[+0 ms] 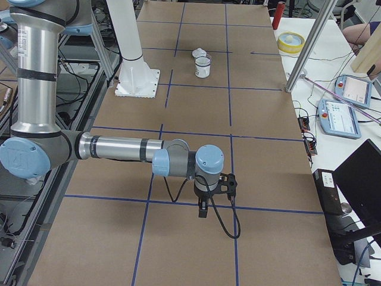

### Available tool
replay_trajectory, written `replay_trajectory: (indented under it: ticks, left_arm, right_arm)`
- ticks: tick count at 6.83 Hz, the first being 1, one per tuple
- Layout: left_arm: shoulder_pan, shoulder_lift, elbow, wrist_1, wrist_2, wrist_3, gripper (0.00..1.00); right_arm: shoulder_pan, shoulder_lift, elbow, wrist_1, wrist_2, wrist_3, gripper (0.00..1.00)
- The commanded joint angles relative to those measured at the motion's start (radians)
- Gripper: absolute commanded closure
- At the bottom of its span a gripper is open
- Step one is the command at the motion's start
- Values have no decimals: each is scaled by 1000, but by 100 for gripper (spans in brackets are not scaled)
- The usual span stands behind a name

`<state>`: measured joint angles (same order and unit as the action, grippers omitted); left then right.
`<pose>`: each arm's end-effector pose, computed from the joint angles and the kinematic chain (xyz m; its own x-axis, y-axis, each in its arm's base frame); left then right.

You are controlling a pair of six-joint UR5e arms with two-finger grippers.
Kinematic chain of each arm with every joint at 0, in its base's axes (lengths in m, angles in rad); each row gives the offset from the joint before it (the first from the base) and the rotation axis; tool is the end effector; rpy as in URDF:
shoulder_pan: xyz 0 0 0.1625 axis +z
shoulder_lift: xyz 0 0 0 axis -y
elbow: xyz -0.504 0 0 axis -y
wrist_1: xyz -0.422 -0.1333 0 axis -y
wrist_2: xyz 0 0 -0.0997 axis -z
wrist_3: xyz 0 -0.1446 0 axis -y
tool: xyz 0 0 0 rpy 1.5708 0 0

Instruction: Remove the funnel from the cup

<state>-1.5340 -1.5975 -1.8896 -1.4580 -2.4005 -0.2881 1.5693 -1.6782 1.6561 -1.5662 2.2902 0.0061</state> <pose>-0.0071 -0.5307 0.5954 0.6510 -0.0895 -0.7538 0.1556 0.9877 0.0172 0.0373 -0.4657 0.7834 0.7522 0.0165 0.6587 -0.0031 0.9998 -0.0215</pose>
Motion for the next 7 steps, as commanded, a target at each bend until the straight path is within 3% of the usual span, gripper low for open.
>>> replay_trajectory:
  ticks: [1,2,3,4,5,6,7]
  left_arm:
    - [189,-88,-86,-18,3,-301,0]
    - [300,-204,-77,-18,42,-504,1]
    - [401,-293,-77,-18,148,-637,4]
    - [514,-341,-63,-18,197,-739,5]
    - [576,-419,-31,-18,230,-831,11]
    - [653,-447,4,-19,233,-873,13]
    - [729,-481,29,-19,294,-914,14]
  right_arm:
    - [0,0,1,0,0,0,0]
    - [0,0,1,0,0,0,0]
    - [0,0,1,0,0,0,0]
    - [0,0,1,0,0,0,0]
    - [0,0,1,0,0,0,0]
    - [0,0,1,0,0,0,0]
    - [0,0,1,0,0,0,0]
